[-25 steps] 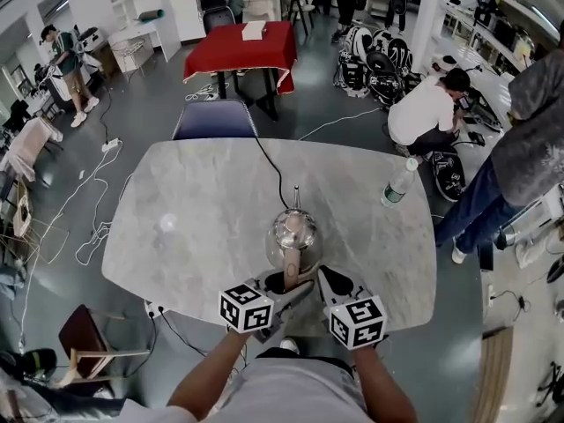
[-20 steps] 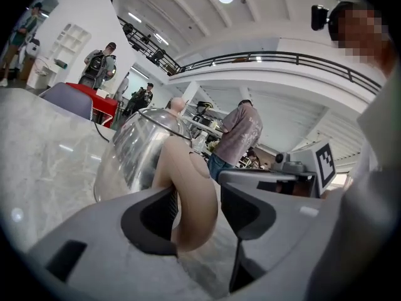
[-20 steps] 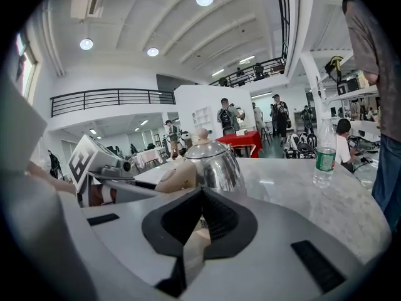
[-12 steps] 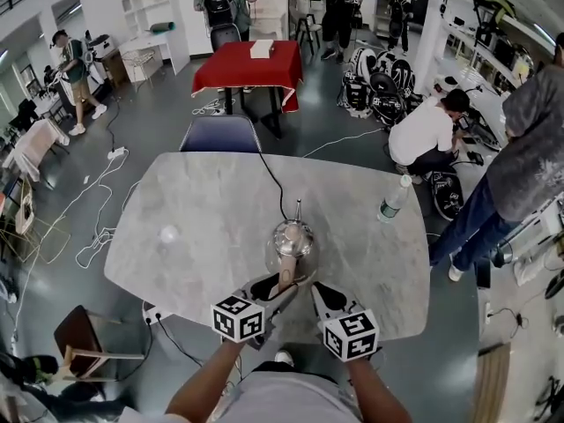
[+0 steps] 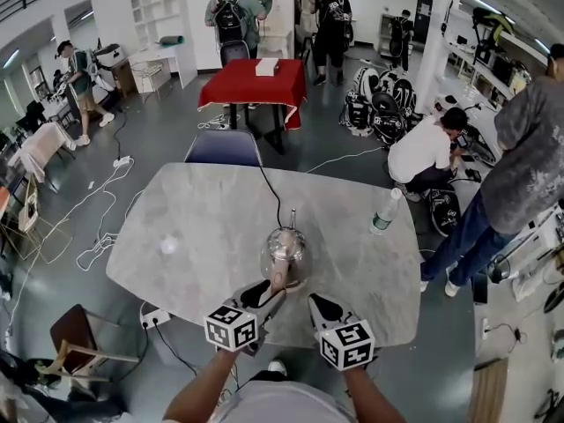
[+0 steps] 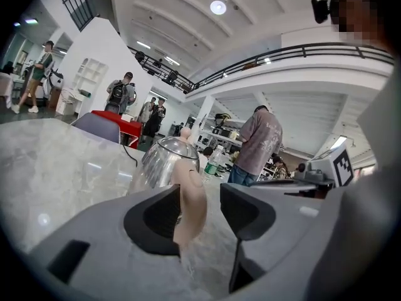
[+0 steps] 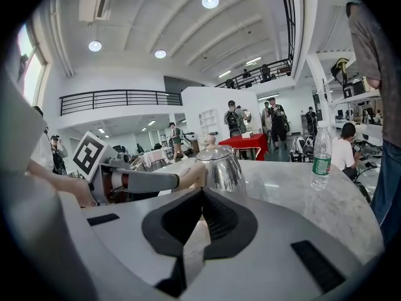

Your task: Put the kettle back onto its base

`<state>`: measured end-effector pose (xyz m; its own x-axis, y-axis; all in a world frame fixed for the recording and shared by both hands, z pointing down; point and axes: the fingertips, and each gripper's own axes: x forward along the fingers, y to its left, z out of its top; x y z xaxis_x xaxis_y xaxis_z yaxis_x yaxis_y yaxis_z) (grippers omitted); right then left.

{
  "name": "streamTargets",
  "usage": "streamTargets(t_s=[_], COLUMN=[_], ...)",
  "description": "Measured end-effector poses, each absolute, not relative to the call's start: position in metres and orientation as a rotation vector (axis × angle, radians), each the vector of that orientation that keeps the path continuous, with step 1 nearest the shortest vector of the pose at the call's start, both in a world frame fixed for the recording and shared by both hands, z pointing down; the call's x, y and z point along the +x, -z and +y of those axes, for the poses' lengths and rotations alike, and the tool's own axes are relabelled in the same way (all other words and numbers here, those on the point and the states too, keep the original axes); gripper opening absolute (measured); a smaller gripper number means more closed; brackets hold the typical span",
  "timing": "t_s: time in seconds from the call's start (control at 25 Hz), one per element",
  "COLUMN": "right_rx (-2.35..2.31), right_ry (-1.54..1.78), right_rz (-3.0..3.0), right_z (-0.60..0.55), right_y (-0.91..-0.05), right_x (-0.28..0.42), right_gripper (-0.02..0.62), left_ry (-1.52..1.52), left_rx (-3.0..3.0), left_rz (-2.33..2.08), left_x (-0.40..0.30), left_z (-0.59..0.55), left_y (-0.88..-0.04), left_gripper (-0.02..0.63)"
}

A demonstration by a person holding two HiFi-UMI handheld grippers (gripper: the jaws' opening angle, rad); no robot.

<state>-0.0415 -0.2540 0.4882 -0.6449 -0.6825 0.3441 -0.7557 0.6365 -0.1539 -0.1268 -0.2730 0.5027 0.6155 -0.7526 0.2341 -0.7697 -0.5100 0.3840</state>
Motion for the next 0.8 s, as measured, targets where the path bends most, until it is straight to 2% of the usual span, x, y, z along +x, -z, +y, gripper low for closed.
streamTargets(t_s=[0.12,0.28,0.56,0.8], right_rx=[1.160,1.154,1.142,1.110], right_ry=[-0.410,-0.405,-0.404,-0.383], right_rz=[-2.610,-2.613,-2.626,-2.643], right_z=[-0.247,-0.234,-0.212,-0.191], right_y=[-0.487,-0.486,-0.484,-0.475], right_x=[-0.039,-0.035,-0.021,-0.011], right_gripper=[0.004,0.003,0.004,0.003], left_ry=[-0.054,-0.033,-0.041,-0.063], left_rx=[2.387,2.390,2.437,2.450], left_rz=[-1.247,-1.310,-1.278,-1.280], left_x=[-0.125,-0.125,-0.089,-0.063], left_z=[-0.266,-0.254,-0.225,-0.202], left_y=[-0.497,-0.486,-0.475,-0.468], left_gripper=[0.197,0.140,0.112,0.044])
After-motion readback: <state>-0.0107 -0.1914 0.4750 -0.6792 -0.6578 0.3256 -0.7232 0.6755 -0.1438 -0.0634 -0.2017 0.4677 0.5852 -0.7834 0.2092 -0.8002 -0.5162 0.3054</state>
